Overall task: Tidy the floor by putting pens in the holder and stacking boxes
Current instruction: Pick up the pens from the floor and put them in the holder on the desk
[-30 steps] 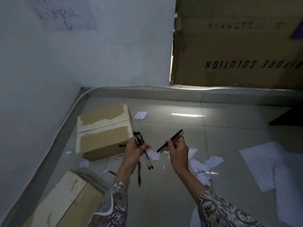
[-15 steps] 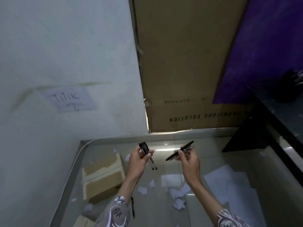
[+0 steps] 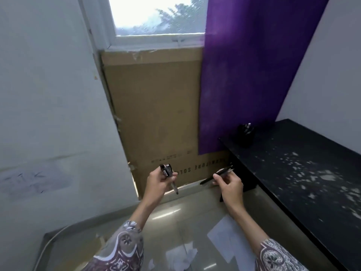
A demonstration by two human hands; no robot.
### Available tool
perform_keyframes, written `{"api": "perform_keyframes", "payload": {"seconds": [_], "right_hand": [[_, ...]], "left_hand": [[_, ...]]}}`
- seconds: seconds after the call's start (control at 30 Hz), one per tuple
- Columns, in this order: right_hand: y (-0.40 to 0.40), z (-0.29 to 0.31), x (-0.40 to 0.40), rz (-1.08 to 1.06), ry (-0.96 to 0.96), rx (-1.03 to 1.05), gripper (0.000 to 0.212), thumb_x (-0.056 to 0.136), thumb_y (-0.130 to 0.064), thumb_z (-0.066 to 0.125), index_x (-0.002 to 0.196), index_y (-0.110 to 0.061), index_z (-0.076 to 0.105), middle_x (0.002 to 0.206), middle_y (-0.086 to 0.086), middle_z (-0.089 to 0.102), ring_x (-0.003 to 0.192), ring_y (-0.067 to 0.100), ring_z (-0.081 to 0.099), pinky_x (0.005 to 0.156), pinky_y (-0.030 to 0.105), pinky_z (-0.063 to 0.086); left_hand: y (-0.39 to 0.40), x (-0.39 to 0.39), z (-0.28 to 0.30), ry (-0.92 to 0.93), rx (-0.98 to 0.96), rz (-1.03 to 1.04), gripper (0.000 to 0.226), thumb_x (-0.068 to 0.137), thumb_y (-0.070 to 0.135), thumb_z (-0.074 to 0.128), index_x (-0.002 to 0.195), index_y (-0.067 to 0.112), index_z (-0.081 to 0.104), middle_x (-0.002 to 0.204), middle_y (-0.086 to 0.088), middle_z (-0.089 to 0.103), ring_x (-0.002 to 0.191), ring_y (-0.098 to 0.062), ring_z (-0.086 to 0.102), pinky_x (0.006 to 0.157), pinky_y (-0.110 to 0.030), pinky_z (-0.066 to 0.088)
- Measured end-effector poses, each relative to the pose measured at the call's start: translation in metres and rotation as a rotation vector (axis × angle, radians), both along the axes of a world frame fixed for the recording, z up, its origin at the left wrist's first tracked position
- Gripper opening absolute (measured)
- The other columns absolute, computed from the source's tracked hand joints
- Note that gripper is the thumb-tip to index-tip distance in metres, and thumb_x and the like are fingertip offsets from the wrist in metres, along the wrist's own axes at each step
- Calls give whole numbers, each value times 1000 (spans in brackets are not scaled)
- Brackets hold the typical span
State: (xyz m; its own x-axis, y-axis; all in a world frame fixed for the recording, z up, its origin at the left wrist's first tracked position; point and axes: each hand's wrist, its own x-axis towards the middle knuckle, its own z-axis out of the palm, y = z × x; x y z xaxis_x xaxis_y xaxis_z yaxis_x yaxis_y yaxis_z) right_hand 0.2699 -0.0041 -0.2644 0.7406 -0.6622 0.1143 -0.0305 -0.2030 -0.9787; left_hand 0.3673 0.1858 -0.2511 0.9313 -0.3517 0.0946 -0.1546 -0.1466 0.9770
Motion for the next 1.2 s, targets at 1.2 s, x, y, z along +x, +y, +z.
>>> {"api": "perform_keyframes", "payload": {"seconds": [1.2], "right_hand": [[-417, 5, 223, -98, 104, -186, 9, 86, -5, 61, 78, -3, 63, 71, 13, 67, 67, 22, 66, 57, 10, 48]], "left_hand": [[-474, 218, 27, -148, 103, -85, 13, 75, -3, 70, 70, 9, 66, 62, 4, 72, 66, 3, 67, 69, -6, 47]]}}
